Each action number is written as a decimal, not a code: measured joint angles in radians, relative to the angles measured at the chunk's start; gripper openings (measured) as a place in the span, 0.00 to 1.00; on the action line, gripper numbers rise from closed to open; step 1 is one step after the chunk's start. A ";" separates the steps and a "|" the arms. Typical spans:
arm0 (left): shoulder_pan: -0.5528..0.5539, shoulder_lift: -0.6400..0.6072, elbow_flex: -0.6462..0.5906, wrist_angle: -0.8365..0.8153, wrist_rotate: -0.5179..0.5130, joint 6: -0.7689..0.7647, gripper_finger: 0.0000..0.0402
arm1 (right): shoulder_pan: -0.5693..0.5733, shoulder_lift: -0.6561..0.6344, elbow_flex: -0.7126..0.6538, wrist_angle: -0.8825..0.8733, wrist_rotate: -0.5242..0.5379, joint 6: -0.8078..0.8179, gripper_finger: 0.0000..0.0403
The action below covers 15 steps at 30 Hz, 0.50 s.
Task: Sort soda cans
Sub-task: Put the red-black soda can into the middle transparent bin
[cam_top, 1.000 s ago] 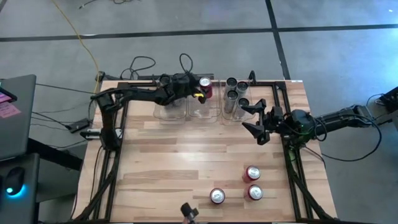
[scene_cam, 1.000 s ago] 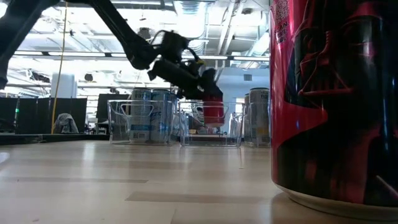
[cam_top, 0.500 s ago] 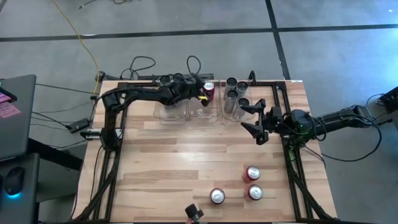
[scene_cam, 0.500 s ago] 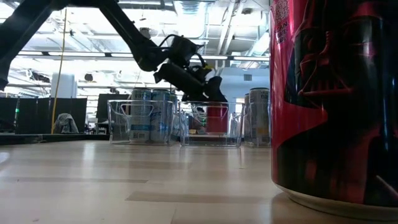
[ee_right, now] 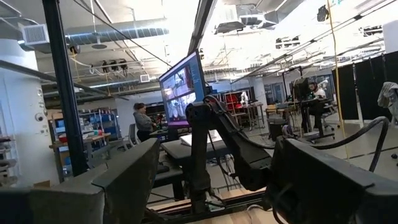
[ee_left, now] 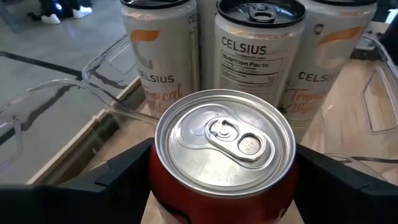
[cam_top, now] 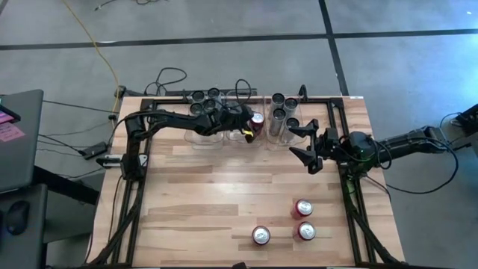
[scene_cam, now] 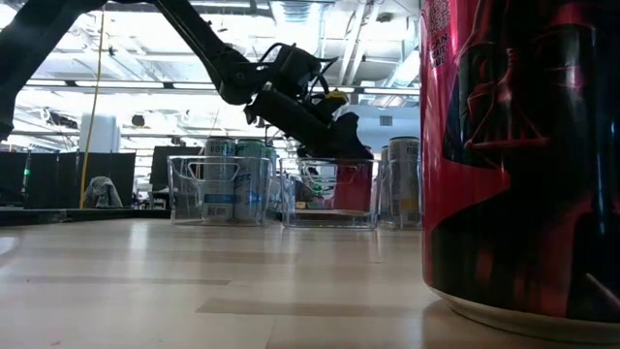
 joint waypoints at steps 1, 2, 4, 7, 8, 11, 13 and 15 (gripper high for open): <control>-0.001 0.000 0.000 -0.001 -0.001 -0.002 0.78 | 0.002 0.000 0.000 0.000 0.000 0.000 0.89; 0.000 0.000 0.000 -0.001 -0.002 -0.008 0.79 | 0.005 0.000 0.000 0.000 0.000 0.000 0.89; 0.000 0.000 0.000 -0.002 -0.002 -0.025 0.81 | 0.012 0.000 0.000 0.000 0.000 -0.003 0.89; 0.000 -0.001 0.000 0.004 -0.002 -0.056 0.84 | 0.029 0.000 0.000 0.000 0.000 -0.031 0.89; 0.000 -0.003 0.000 0.007 -0.002 -0.062 0.85 | 0.034 0.000 0.000 0.000 0.000 -0.041 0.89; 0.000 -0.004 0.000 0.014 -0.003 -0.062 0.86 | 0.047 0.000 0.000 0.003 -0.001 -0.058 0.89; 0.000 -0.003 0.000 0.010 -0.003 -0.062 0.87 | 0.052 0.000 0.000 0.003 -0.001 -0.058 0.89; -0.001 -0.003 0.000 0.010 -0.003 -0.059 0.87 | 0.051 0.000 0.000 0.003 -0.001 -0.059 0.89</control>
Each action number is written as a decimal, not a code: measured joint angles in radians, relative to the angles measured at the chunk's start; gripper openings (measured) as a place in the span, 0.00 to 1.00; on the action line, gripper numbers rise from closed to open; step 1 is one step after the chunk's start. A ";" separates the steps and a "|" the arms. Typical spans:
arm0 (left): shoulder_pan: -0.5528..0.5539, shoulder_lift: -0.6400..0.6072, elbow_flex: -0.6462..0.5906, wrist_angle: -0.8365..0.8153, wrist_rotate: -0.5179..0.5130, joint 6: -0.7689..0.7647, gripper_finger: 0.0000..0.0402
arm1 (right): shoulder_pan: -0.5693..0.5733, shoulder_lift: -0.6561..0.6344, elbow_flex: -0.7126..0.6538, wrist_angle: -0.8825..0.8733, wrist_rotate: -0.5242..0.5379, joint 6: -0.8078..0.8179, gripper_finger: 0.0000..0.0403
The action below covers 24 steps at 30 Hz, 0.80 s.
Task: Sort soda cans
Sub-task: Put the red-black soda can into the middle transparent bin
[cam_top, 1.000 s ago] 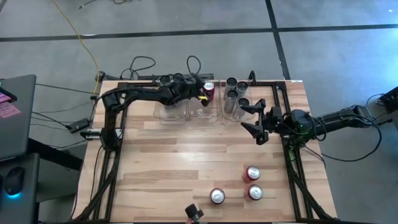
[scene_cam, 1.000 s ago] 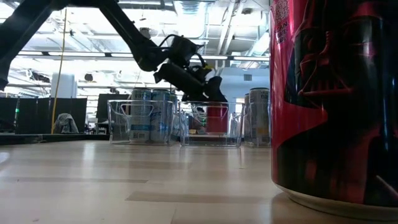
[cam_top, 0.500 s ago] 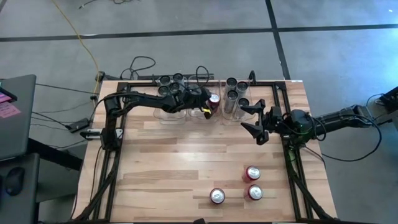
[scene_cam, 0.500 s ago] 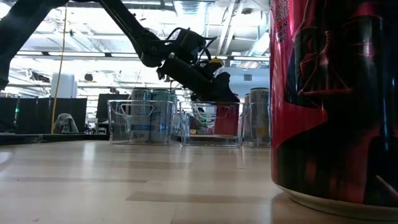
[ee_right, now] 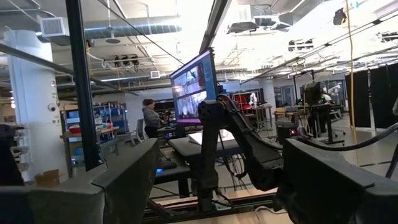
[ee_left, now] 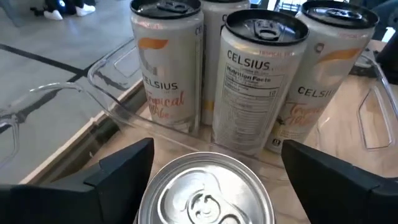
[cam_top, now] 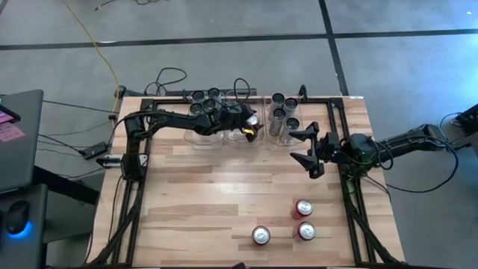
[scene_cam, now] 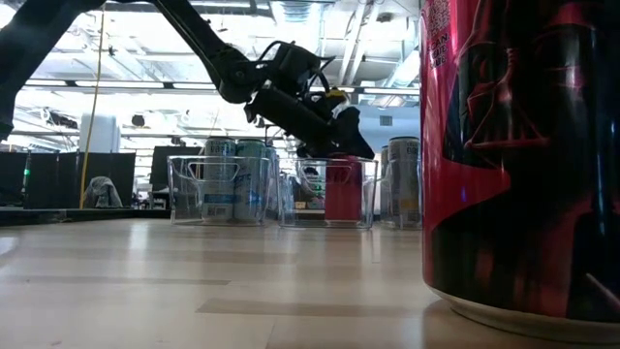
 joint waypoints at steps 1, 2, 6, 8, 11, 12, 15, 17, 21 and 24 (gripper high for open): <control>-0.001 -0.003 0.000 -0.004 0.000 0.005 0.87 | 0.000 0.000 0.000 0.000 0.000 -0.001 0.89; -0.001 -0.013 -0.001 -0.023 -0.001 0.010 0.87 | 0.000 0.000 0.000 0.000 0.000 -0.002 0.89; -0.011 -0.087 -0.001 -0.089 0.000 0.054 0.87 | 0.000 0.000 0.000 0.000 0.000 -0.002 0.89; -0.019 -0.143 -0.001 -0.138 0.000 0.084 0.87 | 0.000 0.000 0.000 0.000 0.000 -0.002 0.89; -0.039 -0.233 -0.001 -0.215 -0.001 0.127 0.87 | 0.000 0.000 0.000 0.002 0.000 -0.002 0.89; -0.048 -0.264 -0.001 -0.233 -0.001 0.133 0.87 | 0.000 0.000 0.000 0.006 0.000 -0.001 0.89; -0.087 -0.356 -0.001 -0.329 0.011 0.154 0.87 | 0.000 0.000 0.000 0.019 0.000 0.005 0.89; -0.128 -0.407 -0.023 -0.356 0.052 0.154 0.87 | 0.006 0.000 0.000 0.024 0.000 0.012 0.89; -0.251 -0.483 -0.155 -0.242 0.148 0.126 0.86 | 0.033 0.000 0.000 0.044 0.000 0.009 0.89; -0.356 -0.510 -0.274 -0.106 0.162 0.096 0.85 | 0.059 0.000 0.000 0.062 0.000 0.004 0.89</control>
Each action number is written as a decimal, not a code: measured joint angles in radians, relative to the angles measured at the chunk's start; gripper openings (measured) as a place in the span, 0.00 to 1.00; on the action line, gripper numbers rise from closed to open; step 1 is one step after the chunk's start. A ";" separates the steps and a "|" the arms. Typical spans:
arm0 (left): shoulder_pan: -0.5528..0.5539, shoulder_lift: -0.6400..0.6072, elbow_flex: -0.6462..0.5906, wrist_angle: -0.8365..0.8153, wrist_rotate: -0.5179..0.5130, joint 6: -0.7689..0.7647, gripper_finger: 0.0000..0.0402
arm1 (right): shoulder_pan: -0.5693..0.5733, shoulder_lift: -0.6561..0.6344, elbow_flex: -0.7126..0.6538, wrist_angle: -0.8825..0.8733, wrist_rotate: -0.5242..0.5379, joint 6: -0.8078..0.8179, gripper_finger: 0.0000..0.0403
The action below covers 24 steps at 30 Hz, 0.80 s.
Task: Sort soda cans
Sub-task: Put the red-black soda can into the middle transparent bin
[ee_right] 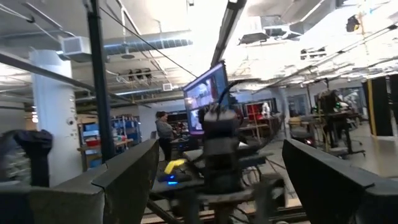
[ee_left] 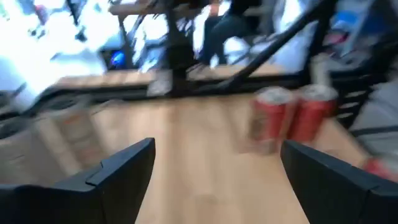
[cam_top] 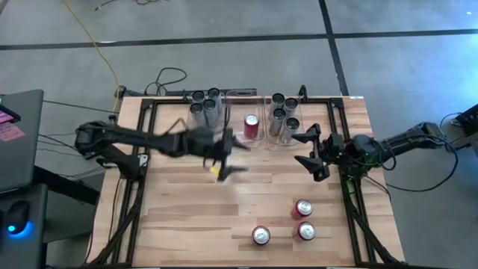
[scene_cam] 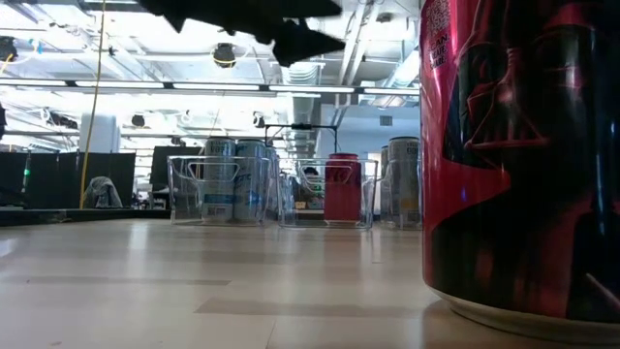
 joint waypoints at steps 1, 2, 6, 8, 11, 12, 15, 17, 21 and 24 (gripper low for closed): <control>-0.035 -0.001 -0.039 0.066 -0.003 -0.012 0.85 | 0.008 0.000 0.000 0.005 0.000 -0.002 0.89; -0.070 0.000 -0.076 0.121 -0.003 -0.026 0.84 | 0.017 0.000 0.000 0.011 0.000 -0.005 0.89; -0.191 0.063 -0.186 0.385 -0.002 -0.073 0.84 | 0.041 0.000 0.000 0.029 0.000 -0.011 0.89; -0.231 0.111 -0.207 0.509 -0.003 -0.081 0.84 | 0.047 0.000 0.000 0.029 0.001 -0.024 0.89; -0.259 0.182 -0.213 0.600 -0.013 -0.090 0.84 | 0.047 0.000 0.000 0.038 0.005 -0.022 0.89; -0.263 0.207 -0.213 0.622 -0.013 -0.098 0.84 | 0.047 0.000 0.000 0.038 0.005 -0.020 0.89; -0.269 0.281 -0.213 0.679 0.000 -0.126 0.84 | 0.056 0.001 0.000 0.033 0.008 -0.016 0.89; -0.272 0.326 -0.213 0.705 0.033 -0.141 0.85 | 0.060 0.001 0.000 0.035 0.008 -0.023 0.89; -0.278 0.409 -0.211 0.789 0.105 -0.152 0.85 | 0.058 0.001 0.000 0.033 0.009 -0.026 0.89; -0.294 0.456 -0.188 0.824 0.109 -0.133 0.85 | 0.053 0.002 0.000 0.017 0.012 -0.046 0.89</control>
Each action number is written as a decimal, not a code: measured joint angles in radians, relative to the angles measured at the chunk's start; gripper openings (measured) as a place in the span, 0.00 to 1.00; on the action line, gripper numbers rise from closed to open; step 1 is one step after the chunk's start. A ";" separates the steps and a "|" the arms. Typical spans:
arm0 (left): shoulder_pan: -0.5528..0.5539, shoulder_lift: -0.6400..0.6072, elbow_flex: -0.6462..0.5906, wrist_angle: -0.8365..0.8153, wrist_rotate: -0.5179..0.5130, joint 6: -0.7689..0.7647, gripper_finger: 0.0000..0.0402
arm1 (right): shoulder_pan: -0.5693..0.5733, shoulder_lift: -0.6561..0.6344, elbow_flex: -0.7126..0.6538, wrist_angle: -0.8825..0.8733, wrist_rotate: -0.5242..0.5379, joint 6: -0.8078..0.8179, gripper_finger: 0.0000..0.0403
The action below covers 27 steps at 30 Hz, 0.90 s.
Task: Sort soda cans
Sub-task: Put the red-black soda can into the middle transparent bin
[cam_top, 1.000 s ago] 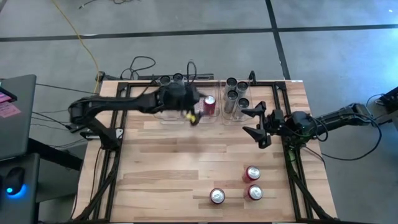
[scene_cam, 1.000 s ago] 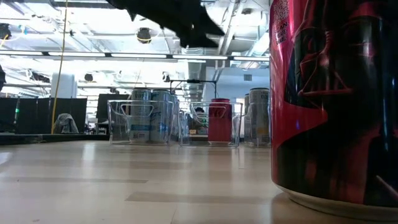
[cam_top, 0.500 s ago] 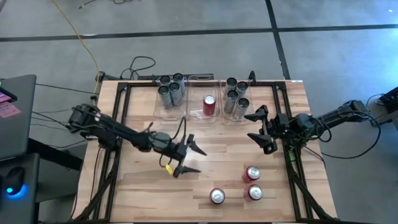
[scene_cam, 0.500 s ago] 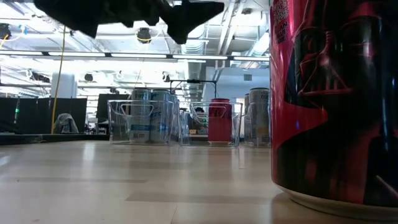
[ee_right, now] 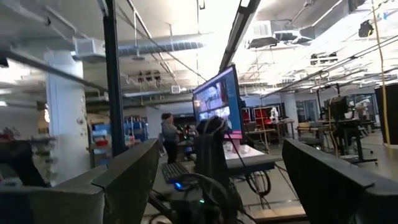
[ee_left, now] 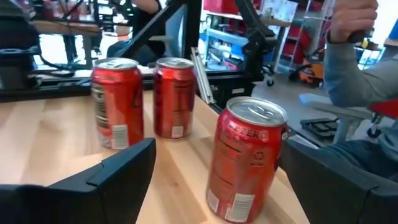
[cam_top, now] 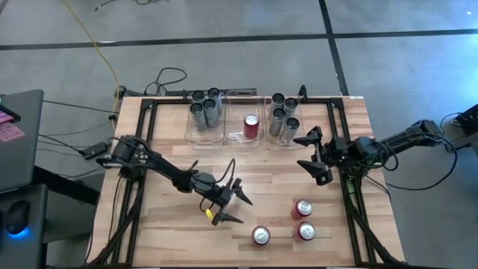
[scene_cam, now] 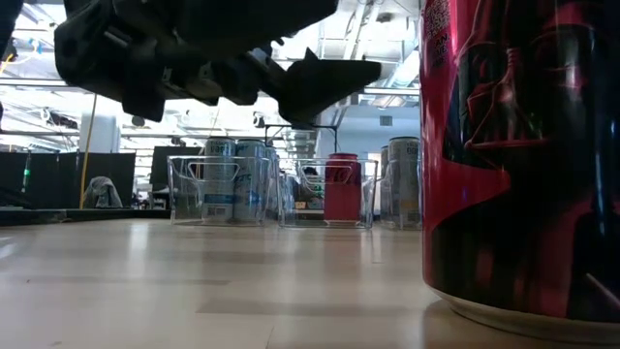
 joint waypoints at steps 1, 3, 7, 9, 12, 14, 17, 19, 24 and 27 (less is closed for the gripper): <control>-0.007 0.014 0.010 0.001 0.000 0.008 0.85 | -0.003 0.005 0.000 -0.007 0.000 -0.008 0.89; -0.020 0.048 0.038 -0.001 0.000 0.024 0.85 | -0.004 0.015 0.000 -0.015 0.004 -0.010 0.89; -0.039 0.115 0.114 -0.038 0.000 0.023 0.85 | -0.004 0.036 0.000 0.006 0.006 -0.009 0.89; -0.045 0.142 0.160 -0.085 0.000 0.022 0.85 | -0.004 0.046 0.000 0.001 0.006 0.005 0.89; -0.052 0.173 0.218 -0.161 0.001 0.020 0.85 | -0.003 0.059 0.000 0.004 0.006 0.028 0.89; -0.058 0.175 0.240 -0.198 -0.001 0.015 0.85 | -0.002 0.059 0.000 0.003 0.006 0.045 0.89; -0.070 0.175 0.267 -0.266 0.000 0.015 0.85 | 0.001 0.059 0.000 0.004 0.006 0.062 0.89; -0.077 0.175 0.272 -0.291 0.000 0.016 0.85 | 0.010 0.059 0.000 0.003 0.006 0.064 0.89; -0.086 0.175 0.275 -0.298 0.043 0.011 0.85 | 0.026 0.059 0.000 0.004 0.005 0.066 0.89; -0.089 0.175 0.275 -0.274 0.057 0.014 0.85 | 0.027 0.059 0.000 0.008 0.005 0.066 0.89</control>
